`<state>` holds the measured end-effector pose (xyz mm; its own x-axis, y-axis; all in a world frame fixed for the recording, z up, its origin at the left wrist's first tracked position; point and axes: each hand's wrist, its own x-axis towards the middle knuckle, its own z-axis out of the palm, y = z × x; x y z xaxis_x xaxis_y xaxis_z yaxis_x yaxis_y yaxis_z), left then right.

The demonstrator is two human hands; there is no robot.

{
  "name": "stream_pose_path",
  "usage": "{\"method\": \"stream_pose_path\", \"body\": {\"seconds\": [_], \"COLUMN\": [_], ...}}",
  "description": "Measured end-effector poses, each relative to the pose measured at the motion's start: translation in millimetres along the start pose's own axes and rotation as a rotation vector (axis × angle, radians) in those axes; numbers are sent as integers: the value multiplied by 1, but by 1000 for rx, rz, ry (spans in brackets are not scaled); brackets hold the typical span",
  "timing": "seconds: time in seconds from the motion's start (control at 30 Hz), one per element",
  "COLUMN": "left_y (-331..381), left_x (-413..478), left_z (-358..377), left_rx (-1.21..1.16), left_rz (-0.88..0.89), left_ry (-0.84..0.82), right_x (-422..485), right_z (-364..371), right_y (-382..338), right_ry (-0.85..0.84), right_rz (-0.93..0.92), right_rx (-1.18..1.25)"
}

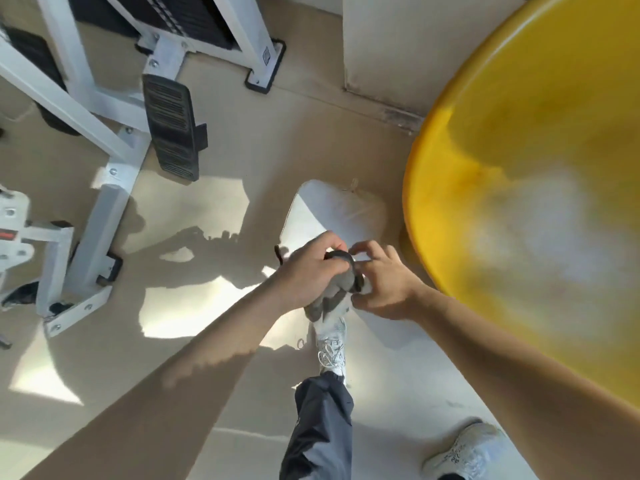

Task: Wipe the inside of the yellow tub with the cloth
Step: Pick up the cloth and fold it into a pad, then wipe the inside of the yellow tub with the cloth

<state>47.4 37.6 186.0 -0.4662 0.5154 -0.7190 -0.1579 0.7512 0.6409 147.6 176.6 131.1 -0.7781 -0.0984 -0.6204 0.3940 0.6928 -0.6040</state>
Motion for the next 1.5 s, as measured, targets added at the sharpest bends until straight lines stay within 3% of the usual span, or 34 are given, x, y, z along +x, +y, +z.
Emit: {"method": "stream_pose_path", "body": {"seconds": [0.1, 0.23, 0.4, 0.63, 0.73, 0.83, 0.93, 1.07, 1.13, 1.23, 1.3, 1.37, 1.43, 1.5], "left_y": [67, 144, 201, 235, 234, 230, 214, 207, 207, 207, 214, 219, 219, 216], "left_x": [-44, -88, -114, -114, -107, -104, -89, -43, -14, 29, 54, 74, 91, 105], "left_z": [9, 46, 116, 200, 225, 264, 301, 296, 282, 261, 249, 238, 227, 209], "left_rx": [-83, -172, -350, -151, 5, 300, 295, -91, -262, -448, -541, -565, -414, -87], "left_rz": [74, 176, 151, 130, -4, -12, -53, -72, -154, -240, -230, -233, -182, -69], "left_ry": [-65, -158, -172, 83, 18, -300, -454, -307, -183, -275, -403, -466, -460, -321], "right_x": [-61, -139, -238, -372, -398, -392, -368, -328, -305, -269, -237, -202, -170, -139], "right_z": [-20, -26, -26, -42, -47, -60, -82, -119, -132, -120, -114, -113, -125, -136], "right_y": [-6, 8, 77, 184, 206, 194, 162, 161, 181, 216, 219, 214, 206, 204], "right_ry": [-80, -151, -24, 168, 227, 395, 335, 449, 558, 691, 467, 296, 438, 688], "right_rz": [-25, 120, 209, 515, 530, 476, 260, 153, 284, 547, 622, 434, 332, 408], "right_rx": [107, 524, 412, 461, 914, 1546, 1965, 1841, 1671, 1269, 1368, 1769, 1969, 1898]}}
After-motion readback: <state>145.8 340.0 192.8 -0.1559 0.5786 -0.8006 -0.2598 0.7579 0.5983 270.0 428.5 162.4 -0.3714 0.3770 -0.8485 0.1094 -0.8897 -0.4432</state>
